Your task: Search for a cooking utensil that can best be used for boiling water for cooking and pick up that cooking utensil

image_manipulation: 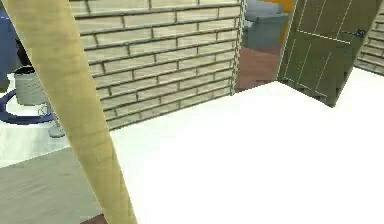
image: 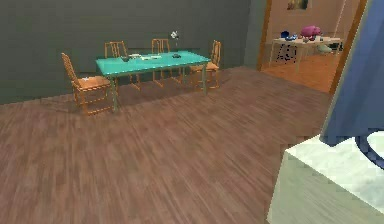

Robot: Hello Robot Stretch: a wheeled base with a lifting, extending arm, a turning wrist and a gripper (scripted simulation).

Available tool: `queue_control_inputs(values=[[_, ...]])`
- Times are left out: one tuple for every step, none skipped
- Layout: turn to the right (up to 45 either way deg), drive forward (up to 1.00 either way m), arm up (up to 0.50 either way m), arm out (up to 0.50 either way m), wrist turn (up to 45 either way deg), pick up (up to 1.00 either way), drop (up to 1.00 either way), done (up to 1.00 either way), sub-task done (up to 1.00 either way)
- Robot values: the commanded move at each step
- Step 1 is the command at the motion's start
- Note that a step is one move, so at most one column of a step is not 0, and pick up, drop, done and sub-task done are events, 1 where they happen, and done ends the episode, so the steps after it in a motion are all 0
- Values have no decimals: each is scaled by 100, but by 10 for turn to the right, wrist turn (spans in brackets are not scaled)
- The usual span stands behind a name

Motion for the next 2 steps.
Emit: queue_control_inputs(values=[[0,100,0,0,0,0,0,0,0],[60,0,0,0,0,0,0,0,0]])
